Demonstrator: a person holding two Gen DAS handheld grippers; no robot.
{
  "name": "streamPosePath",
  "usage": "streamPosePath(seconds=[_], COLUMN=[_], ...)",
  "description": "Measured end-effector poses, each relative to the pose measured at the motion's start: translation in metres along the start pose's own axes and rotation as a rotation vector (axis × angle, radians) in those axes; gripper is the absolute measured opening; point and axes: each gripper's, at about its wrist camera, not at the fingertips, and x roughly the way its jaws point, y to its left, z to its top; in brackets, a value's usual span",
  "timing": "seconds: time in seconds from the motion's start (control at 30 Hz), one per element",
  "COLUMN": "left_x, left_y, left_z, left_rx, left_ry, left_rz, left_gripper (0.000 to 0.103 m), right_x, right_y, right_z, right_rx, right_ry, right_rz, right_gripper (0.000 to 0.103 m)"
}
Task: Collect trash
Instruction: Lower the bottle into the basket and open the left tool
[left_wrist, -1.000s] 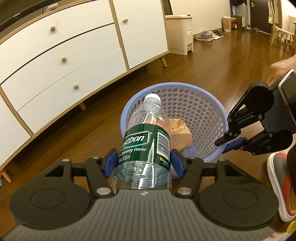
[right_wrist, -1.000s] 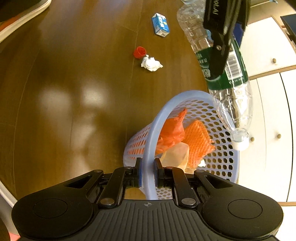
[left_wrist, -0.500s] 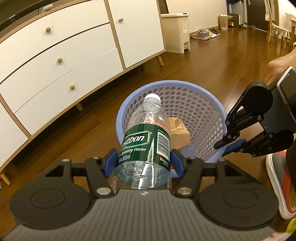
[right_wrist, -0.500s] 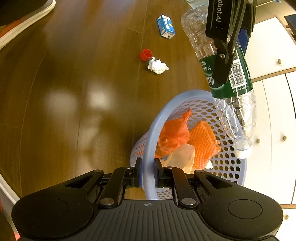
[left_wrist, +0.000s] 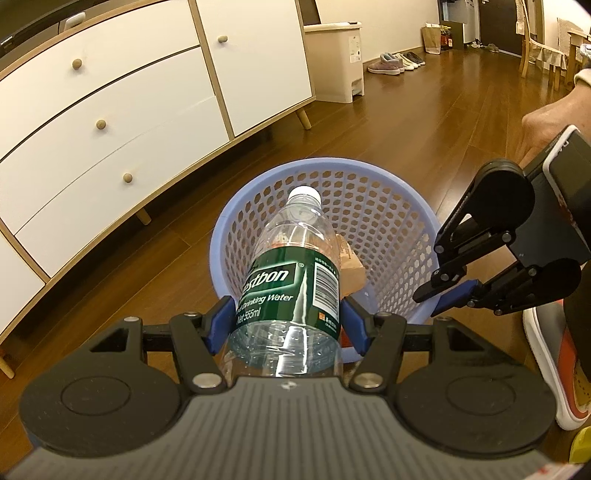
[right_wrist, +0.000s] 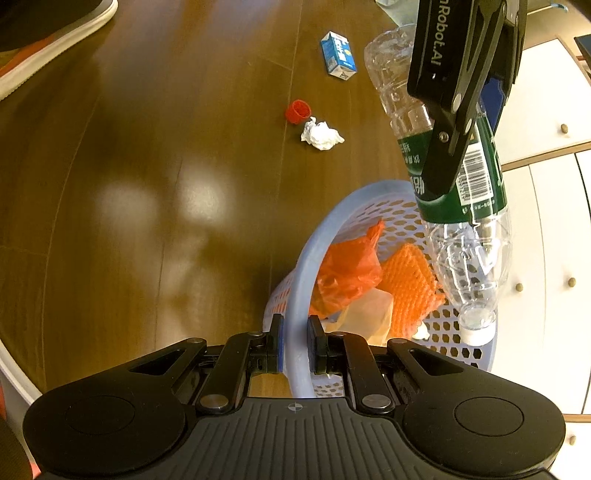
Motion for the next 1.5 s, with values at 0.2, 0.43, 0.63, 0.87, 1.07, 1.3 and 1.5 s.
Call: streamPosePath(seconds=[0.2, 0.43, 0.63, 0.87, 1.07, 1.3, 1.5], left_x=[0.005, 0.009, 0.011, 0.012, 0.014, 0.017, 0.018], left_y=[-0.001, -0.004, -0.005, -0.005, -0.006, -0.006, -0.005], left_z=[0.003, 0.003, 0.004, 0.004, 0.003, 0.003, 0.001], left_rx=[0.005, 0.01, 0.012, 0.012, 0.019, 0.028, 0.026], left_ry=[-0.001, -0.001, 0.0, 0.001, 0.007, 0.013, 0.016], left_rz=[-0.002, -0.011, -0.011, -0.013, -0.024, -0.02, -0.019], left_gripper=[0.058, 0.058, 0.058, 0.058, 0.058, 0.058, 0.059], right_x=[-0.002, -0.006, -0.008, -0.008, -0.007, -0.006, -0.007], right_y=[0.001, 0.003, 0.003, 0.003, 0.003, 0.004, 0.003], right_z=[0.001, 0.001, 0.001, 0.001, 0.001, 0.001, 0.0], right_rx=[-0.004, -0.008, -0.008, -0.004, -0.006, -0.005, -0.004], right_ry=[-0.001, -0.004, -0.004, -0.002, -0.002, -0.005, -0.007], right_rz=[-0.001, 0.002, 0.002, 0.003, 0.004, 0.008, 0.011], right_gripper=[0.009, 0.009, 0.009, 0.009, 0.009, 0.009, 0.009])
